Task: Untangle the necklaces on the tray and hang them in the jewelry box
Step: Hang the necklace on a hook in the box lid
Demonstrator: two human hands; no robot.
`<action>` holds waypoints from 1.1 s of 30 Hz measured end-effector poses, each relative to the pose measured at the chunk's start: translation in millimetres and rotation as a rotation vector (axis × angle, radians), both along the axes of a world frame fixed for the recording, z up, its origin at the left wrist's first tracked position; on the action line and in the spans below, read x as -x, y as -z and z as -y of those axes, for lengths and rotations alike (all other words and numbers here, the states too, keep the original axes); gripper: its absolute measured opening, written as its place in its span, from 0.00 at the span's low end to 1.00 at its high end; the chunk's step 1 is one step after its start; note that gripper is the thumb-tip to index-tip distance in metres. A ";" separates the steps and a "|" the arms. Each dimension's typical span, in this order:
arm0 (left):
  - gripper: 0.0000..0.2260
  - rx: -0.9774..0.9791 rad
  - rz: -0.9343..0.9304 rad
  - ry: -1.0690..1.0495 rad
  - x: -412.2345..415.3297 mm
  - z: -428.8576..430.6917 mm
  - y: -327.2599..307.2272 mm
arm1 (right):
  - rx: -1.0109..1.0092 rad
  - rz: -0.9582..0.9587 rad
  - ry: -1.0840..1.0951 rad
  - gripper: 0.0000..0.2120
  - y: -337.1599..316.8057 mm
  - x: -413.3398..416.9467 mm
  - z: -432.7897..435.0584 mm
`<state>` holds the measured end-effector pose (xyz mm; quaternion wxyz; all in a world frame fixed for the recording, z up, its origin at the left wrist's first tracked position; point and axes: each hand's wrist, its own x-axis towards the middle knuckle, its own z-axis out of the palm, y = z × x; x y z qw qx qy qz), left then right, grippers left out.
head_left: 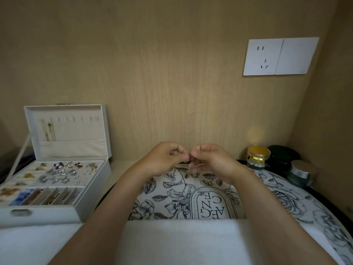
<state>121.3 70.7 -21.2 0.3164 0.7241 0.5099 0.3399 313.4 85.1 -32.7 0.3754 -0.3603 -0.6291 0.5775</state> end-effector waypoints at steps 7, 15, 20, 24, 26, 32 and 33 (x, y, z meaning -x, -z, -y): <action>0.06 -0.061 -0.086 0.025 12.5 -1.3 -1.7 | -0.084 0.156 0.068 0.07 1.6 8.0 -1.6; 0.03 0.013 -0.011 0.017 20.2 5.7 -5.2 | -0.199 0.284 0.124 0.09 -8.4 23.5 6.3; 0.08 0.133 -0.033 0.018 28.9 10.7 -16.4 | -0.178 0.257 0.074 0.10 -16.6 36.8 14.9; 0.10 0.226 0.076 -0.030 37.1 6.6 -27.7 | -0.045 0.088 -0.021 0.13 -21.4 53.2 18.4; 0.11 0.181 0.075 -0.053 50.0 5.3 -33.4 | -0.042 0.073 -0.020 0.11 -25.4 63.3 17.3; 0.09 0.046 0.190 -0.068 97.9 16.6 -56.7 | -0.132 0.116 0.014 0.09 -47.8 100.9 13.2; 0.08 0.016 0.185 -0.078 106.9 19.3 -59.9 | -0.141 0.114 0.019 0.09 -52.1 108.6 12.4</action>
